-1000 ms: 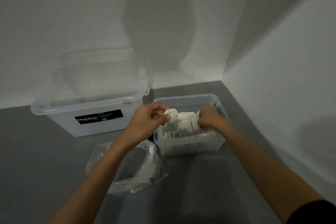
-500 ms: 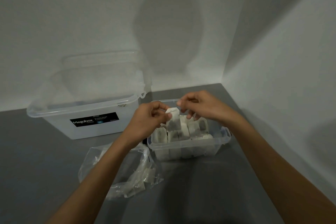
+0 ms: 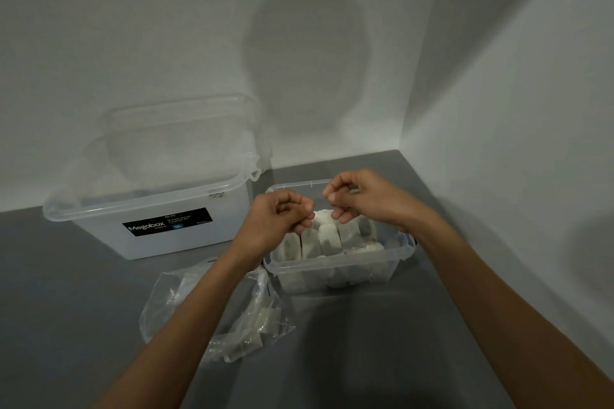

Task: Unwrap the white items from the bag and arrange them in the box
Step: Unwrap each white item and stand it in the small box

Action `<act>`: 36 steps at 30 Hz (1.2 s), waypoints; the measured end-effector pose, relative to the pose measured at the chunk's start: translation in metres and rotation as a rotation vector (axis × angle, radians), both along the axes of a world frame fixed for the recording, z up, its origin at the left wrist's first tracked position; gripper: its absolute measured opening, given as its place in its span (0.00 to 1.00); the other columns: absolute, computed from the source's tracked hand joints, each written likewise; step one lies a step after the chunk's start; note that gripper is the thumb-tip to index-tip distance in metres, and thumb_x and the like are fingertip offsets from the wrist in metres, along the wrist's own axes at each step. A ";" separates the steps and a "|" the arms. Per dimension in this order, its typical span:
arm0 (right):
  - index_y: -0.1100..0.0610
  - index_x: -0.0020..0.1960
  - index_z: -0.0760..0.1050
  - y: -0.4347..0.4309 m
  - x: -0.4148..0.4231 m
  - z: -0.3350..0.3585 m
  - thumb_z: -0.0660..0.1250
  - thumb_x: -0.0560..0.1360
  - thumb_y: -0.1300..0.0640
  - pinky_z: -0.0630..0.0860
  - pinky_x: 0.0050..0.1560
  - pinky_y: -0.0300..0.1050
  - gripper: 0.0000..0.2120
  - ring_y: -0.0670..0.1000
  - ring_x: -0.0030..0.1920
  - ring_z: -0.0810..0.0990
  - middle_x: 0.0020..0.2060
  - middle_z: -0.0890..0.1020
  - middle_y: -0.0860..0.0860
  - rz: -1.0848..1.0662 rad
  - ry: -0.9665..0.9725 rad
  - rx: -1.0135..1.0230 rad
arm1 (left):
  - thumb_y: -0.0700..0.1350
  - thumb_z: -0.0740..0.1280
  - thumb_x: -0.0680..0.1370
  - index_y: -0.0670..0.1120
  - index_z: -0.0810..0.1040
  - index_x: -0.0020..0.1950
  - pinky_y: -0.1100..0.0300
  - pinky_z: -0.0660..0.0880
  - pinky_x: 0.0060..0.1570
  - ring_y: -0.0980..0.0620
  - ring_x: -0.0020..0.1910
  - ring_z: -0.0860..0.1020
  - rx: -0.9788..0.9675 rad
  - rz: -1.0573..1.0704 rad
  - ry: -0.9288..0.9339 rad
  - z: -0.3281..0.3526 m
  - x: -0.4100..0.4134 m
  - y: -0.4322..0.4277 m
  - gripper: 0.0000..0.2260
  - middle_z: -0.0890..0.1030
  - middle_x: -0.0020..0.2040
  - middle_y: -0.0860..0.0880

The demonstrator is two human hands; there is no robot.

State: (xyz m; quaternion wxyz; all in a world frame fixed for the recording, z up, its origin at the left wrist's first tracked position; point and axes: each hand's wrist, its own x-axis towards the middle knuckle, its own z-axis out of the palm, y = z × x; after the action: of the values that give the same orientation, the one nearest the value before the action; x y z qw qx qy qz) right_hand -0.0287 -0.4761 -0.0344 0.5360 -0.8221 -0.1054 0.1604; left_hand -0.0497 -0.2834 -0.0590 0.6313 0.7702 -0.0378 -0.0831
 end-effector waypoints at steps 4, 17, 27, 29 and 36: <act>0.58 0.53 0.78 0.003 0.000 -0.026 0.62 0.77 0.66 0.80 0.41 0.43 0.09 0.48 0.35 0.81 0.36 0.81 0.52 0.119 0.044 -0.267 | 0.39 0.67 0.77 0.42 0.81 0.48 0.64 0.79 0.39 0.52 0.38 0.82 0.184 0.021 -0.031 -0.017 0.003 -0.001 0.03 0.84 0.41 0.45; 0.55 0.52 0.80 0.033 0.025 -0.083 0.65 0.75 0.60 0.69 0.44 0.41 0.08 0.51 0.48 0.75 0.48 0.78 0.52 0.362 0.002 -0.815 | 0.39 0.68 0.76 0.44 0.81 0.48 0.64 0.80 0.41 0.53 0.39 0.83 0.219 0.004 -0.048 -0.022 0.008 0.004 0.04 0.84 0.41 0.45; 0.54 0.45 0.78 0.009 0.035 -0.017 0.69 0.73 0.59 0.74 0.31 0.38 0.02 0.45 0.32 0.79 0.35 0.80 0.48 0.378 0.011 -0.682 | 0.43 0.72 0.73 0.47 0.81 0.53 0.66 0.76 0.36 0.56 0.37 0.80 0.390 -0.188 -0.064 -0.024 0.013 0.002 0.09 0.83 0.44 0.50; 0.55 0.46 0.78 0.003 0.035 -0.001 0.68 0.73 0.59 0.73 0.32 0.37 0.02 0.44 0.32 0.79 0.36 0.80 0.46 0.358 -0.026 -0.647 | 0.45 0.73 0.73 0.46 0.81 0.53 0.61 0.77 0.38 0.53 0.37 0.80 0.453 -0.253 -0.099 -0.024 0.016 -0.004 0.10 0.83 0.44 0.49; 0.57 0.47 0.78 -0.020 0.039 0.010 0.68 0.74 0.66 0.73 0.31 0.36 0.05 0.46 0.29 0.79 0.32 0.80 0.48 0.246 -0.100 -0.632 | 0.48 0.70 0.75 0.43 0.81 0.51 0.64 0.73 0.34 0.54 0.36 0.81 0.281 -0.200 0.019 -0.025 0.012 -0.045 0.09 0.84 0.42 0.46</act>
State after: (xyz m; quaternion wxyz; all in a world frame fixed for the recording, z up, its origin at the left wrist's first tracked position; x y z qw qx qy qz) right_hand 0.0102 -0.4960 -0.0240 0.2255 -0.9355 -0.1749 0.2083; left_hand -0.0373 -0.3279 -0.0840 0.5065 0.8423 -0.0961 -0.1571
